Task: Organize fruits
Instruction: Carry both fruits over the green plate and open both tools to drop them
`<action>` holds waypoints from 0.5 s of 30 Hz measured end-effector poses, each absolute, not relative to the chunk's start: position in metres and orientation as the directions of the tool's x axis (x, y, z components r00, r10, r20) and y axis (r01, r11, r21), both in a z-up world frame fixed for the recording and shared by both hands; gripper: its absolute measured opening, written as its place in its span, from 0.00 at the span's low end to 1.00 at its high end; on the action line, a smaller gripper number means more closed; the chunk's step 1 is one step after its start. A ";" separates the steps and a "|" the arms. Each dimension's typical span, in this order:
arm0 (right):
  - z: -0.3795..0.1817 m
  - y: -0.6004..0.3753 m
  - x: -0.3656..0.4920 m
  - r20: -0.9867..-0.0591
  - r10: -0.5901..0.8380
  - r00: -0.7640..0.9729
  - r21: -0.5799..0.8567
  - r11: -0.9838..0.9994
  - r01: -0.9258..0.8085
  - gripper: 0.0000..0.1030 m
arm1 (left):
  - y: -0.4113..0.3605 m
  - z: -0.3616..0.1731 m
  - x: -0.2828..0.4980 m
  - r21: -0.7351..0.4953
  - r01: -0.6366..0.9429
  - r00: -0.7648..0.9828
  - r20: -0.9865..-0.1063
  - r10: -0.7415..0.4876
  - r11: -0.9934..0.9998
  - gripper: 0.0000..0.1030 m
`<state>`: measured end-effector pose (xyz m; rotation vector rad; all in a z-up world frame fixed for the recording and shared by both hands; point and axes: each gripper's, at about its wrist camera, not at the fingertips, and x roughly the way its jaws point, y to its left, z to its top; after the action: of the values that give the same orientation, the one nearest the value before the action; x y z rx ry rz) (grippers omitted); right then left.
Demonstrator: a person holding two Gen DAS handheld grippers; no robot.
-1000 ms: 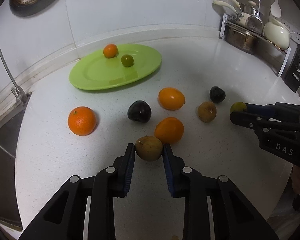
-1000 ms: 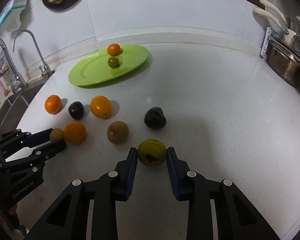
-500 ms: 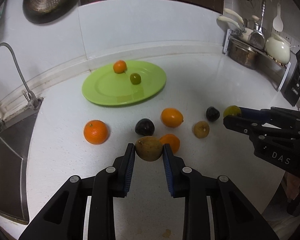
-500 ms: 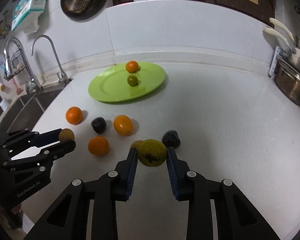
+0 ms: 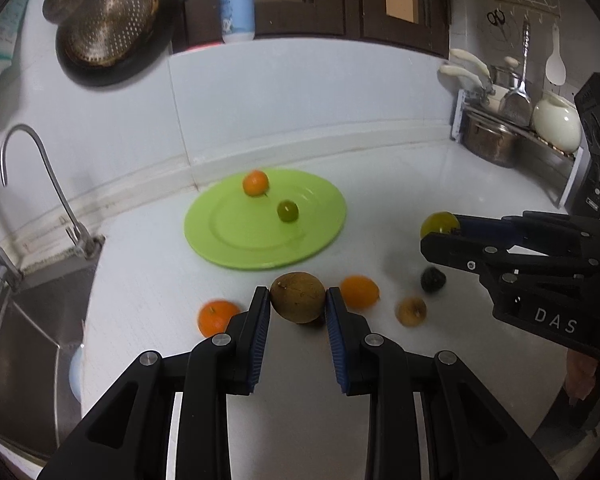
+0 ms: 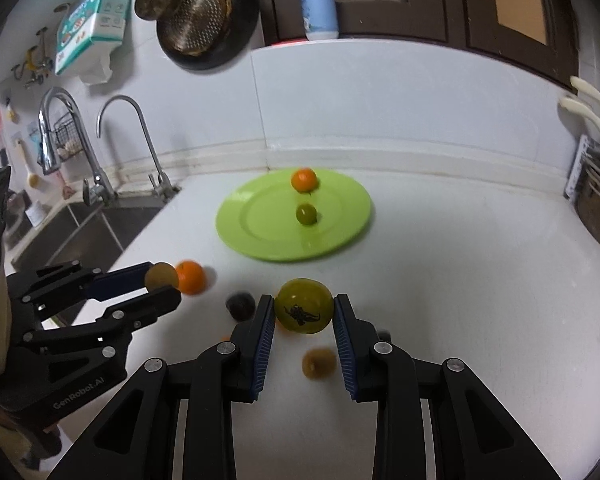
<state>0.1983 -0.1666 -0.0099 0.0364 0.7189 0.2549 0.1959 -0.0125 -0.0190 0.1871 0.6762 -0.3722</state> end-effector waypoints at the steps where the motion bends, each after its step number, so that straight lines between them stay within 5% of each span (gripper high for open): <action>1: -0.007 -0.166 0.203 -0.639 0.246 0.729 0.119 0.968 -0.222 0.30 | -0.012 -0.015 0.200 0.052 0.392 0.726 -0.631 -0.274 0.919 0.28; 15: 0.019 -0.155 0.264 -0.593 0.292 0.750 0.146 0.956 -0.256 0.30 | -0.001 0.010 0.248 0.065 0.356 0.774 -0.579 -0.255 0.932 0.28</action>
<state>0.2644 -0.1551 0.0189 0.0564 0.6575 0.2994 0.2478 -0.0014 0.0101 0.1748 0.6005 -0.3328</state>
